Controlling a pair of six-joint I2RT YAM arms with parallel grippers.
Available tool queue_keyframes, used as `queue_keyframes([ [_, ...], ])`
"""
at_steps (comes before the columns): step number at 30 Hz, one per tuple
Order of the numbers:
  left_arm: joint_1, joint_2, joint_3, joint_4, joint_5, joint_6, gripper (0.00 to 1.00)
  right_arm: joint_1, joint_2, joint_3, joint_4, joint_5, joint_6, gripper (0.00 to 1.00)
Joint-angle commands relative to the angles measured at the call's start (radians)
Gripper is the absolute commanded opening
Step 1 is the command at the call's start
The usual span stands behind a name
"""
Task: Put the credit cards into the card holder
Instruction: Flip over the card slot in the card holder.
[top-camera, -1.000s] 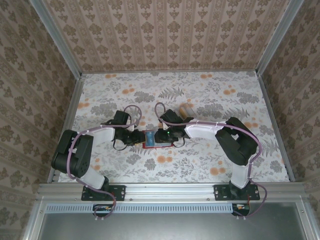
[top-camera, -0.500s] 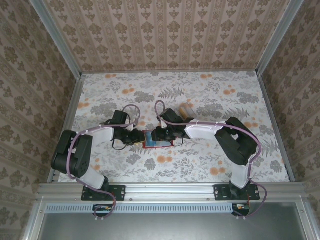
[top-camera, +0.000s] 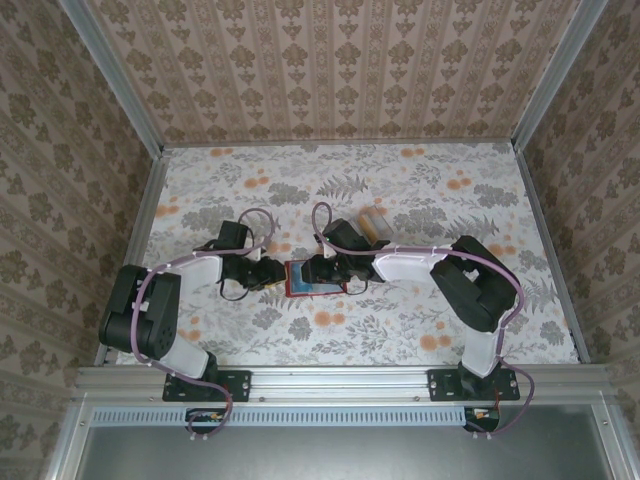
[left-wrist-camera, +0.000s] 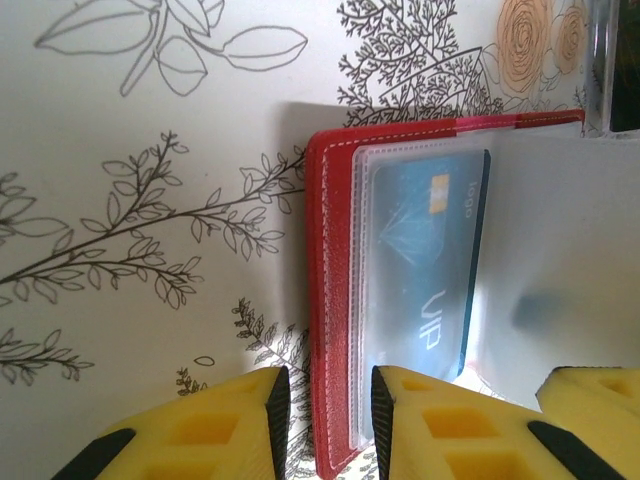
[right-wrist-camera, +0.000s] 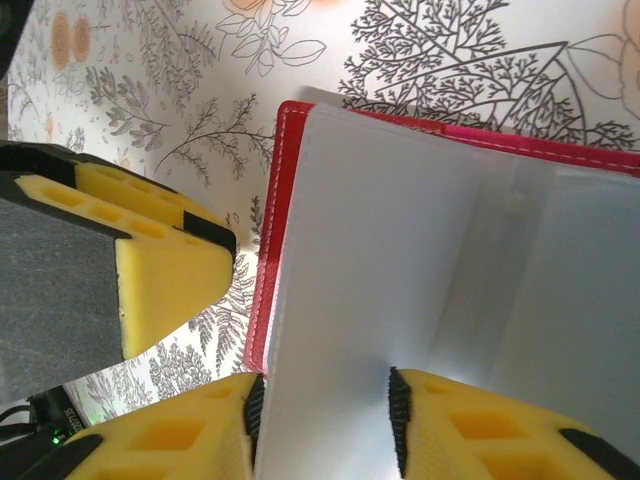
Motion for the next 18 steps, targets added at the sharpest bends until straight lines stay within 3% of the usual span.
queue_keyframes([
  [1, -0.001, -0.008, -0.008, 0.005, 0.019, -0.005, 0.30, 0.001, -0.037, -0.024, 0.055, -0.032, 0.012, 0.43],
  [8, -0.003, -0.006, -0.011, 0.004, 0.019, -0.007, 0.30, 0.002, -0.036, -0.016, 0.047, -0.035, -0.005, 0.45],
  [14, -0.004, -0.028, -0.004, -0.014, 0.019, -0.009, 0.32, 0.000, -0.059, -0.031, 0.123, -0.116, -0.039, 0.57],
  [18, -0.004, -0.093, 0.024, -0.080, -0.001, -0.016, 0.37, -0.007, -0.146, -0.019, 0.008, -0.022, -0.134, 0.60],
])
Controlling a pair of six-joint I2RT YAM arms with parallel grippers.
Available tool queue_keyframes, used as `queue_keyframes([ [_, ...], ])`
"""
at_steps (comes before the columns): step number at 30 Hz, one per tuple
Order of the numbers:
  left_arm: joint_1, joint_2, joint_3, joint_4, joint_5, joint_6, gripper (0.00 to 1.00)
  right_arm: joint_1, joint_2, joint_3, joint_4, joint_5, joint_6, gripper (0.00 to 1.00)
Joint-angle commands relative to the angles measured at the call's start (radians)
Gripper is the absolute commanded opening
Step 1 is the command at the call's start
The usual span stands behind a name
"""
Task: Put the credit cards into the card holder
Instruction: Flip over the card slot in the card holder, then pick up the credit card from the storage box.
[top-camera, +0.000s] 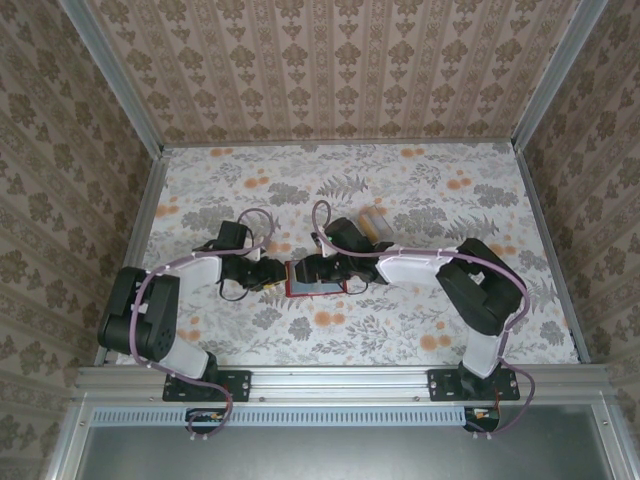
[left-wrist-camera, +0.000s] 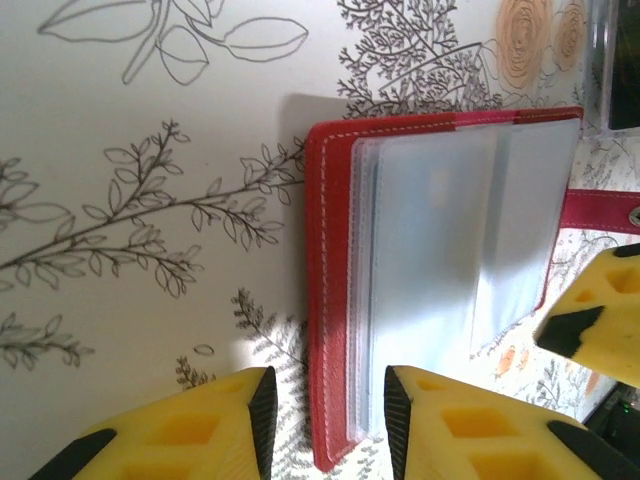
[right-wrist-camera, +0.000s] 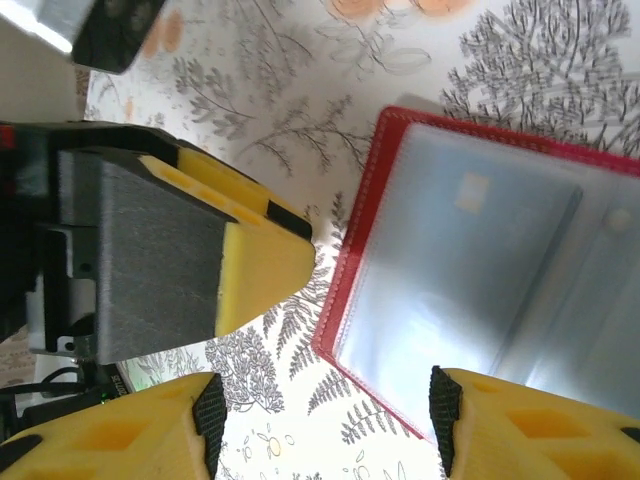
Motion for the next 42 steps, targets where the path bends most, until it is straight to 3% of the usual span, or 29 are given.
queue_keyframes([
  [1, -0.004, -0.081, 0.034, -0.084, -0.016, -0.001, 0.38, -0.015, -0.116, 0.009, -0.089, 0.066, -0.112, 0.62],
  [4, -0.003, -0.117, 0.069, -0.153, -0.055, 0.026, 0.39, -0.061, -0.196, 0.029, -0.224, 0.165, -0.198, 0.66],
  [8, -0.003, -0.138, 0.097, -0.214, -0.069, 0.052, 0.35, -0.201, -0.250, 0.089, -0.419, 0.261, -0.278, 0.67],
  [13, -0.004, -0.163, 0.121, -0.254, -0.102, 0.066, 0.35, -0.330, -0.226, 0.155, -0.499, 0.357, -0.396, 0.67],
  [17, -0.004, -0.167, 0.135, -0.284, -0.113, 0.079, 0.35, -0.366, -0.139, 0.257, -0.566, 0.375, -0.464, 0.67],
  [29, -0.003, -0.182, 0.119, -0.308, -0.111, 0.086, 0.33, -0.386, 0.089, 0.430, -0.679, 0.341, -0.604, 0.68],
  [42, -0.005, -0.180, 0.099, -0.273, -0.118, 0.062, 0.33, -0.387, 0.121, 0.446, -0.735, 0.152, -0.584, 0.66],
])
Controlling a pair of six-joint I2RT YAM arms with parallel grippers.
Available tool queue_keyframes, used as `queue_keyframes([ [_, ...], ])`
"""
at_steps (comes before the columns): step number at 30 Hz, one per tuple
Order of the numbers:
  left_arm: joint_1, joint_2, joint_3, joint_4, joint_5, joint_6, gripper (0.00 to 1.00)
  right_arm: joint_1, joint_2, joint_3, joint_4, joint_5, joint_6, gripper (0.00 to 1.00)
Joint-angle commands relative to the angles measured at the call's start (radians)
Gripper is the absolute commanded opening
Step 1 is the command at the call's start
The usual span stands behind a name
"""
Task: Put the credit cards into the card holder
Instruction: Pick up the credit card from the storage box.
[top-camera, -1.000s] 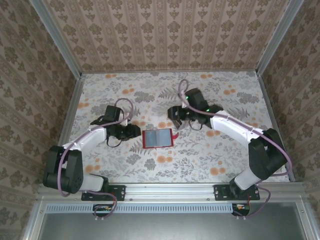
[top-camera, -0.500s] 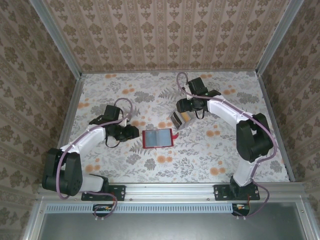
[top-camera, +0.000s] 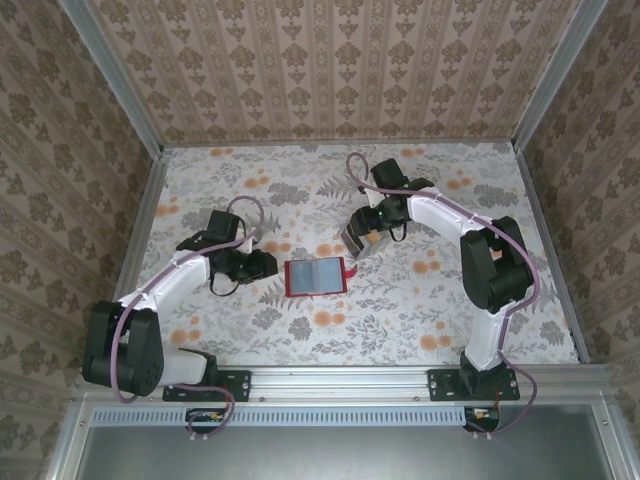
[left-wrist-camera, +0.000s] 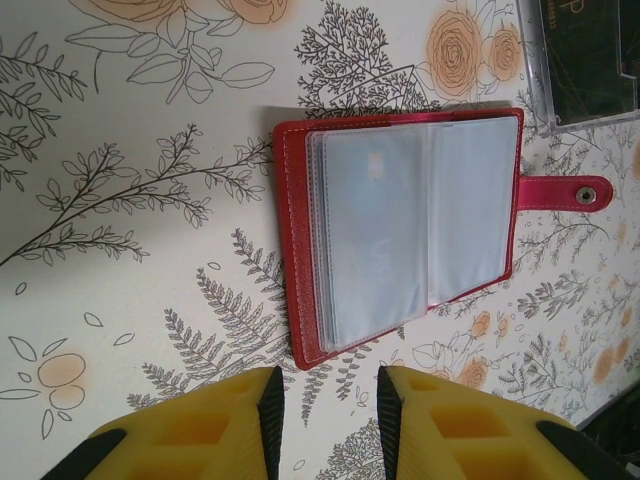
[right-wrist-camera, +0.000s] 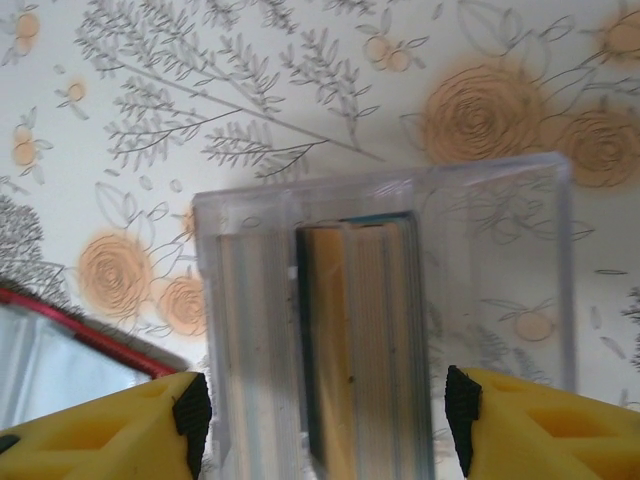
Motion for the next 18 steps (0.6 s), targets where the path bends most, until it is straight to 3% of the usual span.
queue_keyframes([
  [1, -0.006, -0.002, -0.012, 0.009, -0.007, -0.002, 0.33, -0.005, 0.027, 0.040, -0.059, -0.085, -0.001, 0.66],
  [6, -0.009, 0.002, -0.021, 0.024, -0.004, -0.011, 0.33, -0.006, 0.021, 0.029, -0.050, -0.096, 0.011, 0.67],
  [14, -0.013, 0.000, -0.028, 0.029, -0.008, -0.014, 0.33, -0.017, 0.043, 0.050, -0.038, -0.257, 0.060, 0.67],
  [18, -0.017, 0.014, -0.031, 0.041, -0.008, -0.020, 0.33, -0.017, 0.077, 0.030, -0.027, -0.152, 0.076, 0.67],
])
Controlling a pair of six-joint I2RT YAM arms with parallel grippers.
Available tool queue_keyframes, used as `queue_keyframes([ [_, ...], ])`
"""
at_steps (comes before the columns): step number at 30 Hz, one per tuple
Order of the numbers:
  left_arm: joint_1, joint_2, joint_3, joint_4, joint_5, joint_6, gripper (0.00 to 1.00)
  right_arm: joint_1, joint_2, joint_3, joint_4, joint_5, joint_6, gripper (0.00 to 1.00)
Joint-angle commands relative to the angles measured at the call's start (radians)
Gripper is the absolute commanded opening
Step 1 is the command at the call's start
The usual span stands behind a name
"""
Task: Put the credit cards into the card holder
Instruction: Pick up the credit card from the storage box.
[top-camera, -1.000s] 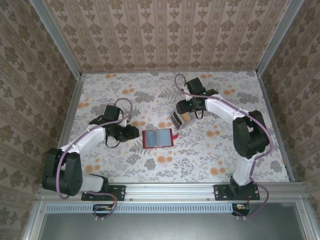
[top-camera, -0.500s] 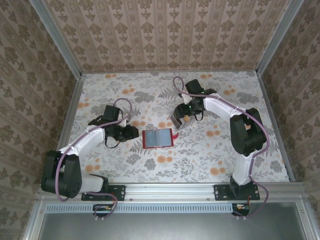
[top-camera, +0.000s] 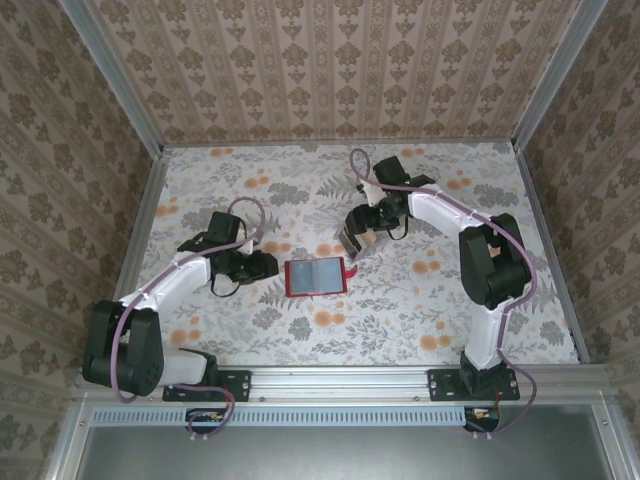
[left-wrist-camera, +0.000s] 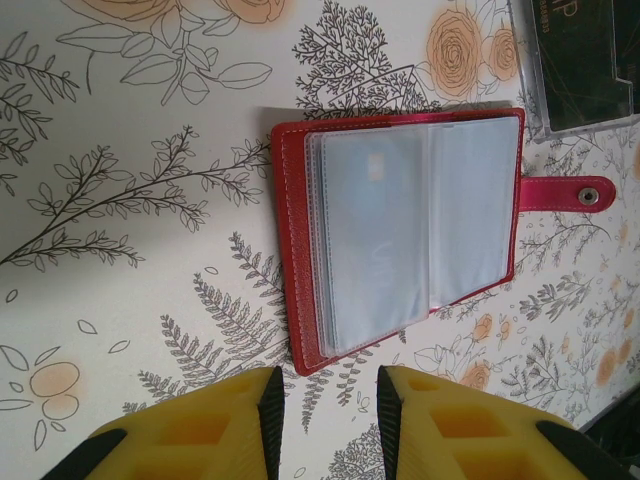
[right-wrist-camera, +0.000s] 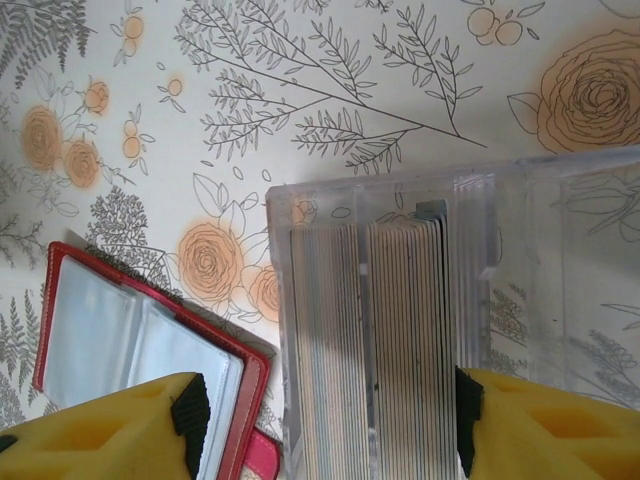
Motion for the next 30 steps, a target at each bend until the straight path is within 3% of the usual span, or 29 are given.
queue_keyframes([
  [1, -0.011, 0.014, -0.017, 0.013, -0.007, -0.018, 0.33, 0.001, 0.044, -0.003, -0.010, 0.045, 0.027, 0.66],
  [7, -0.019, 0.020, -0.010, 0.013, -0.014, -0.019, 0.33, 0.001, 0.052, -0.007, -0.004, 0.036, 0.016, 0.64],
  [11, -0.020, 0.023, -0.010, 0.016, -0.017, -0.021, 0.33, -0.013, 0.029, -0.004, 0.016, -0.053, 0.018, 0.62],
  [20, -0.025, 0.030, -0.012, 0.020, -0.035, -0.026, 0.33, -0.079, -0.016, -0.089, 0.204, -0.242, 0.129, 0.45],
  [30, -0.027, 0.027, -0.019, 0.027, -0.038, -0.028, 0.34, -0.092, -0.042, -0.128, 0.245, -0.277, 0.147, 0.35],
])
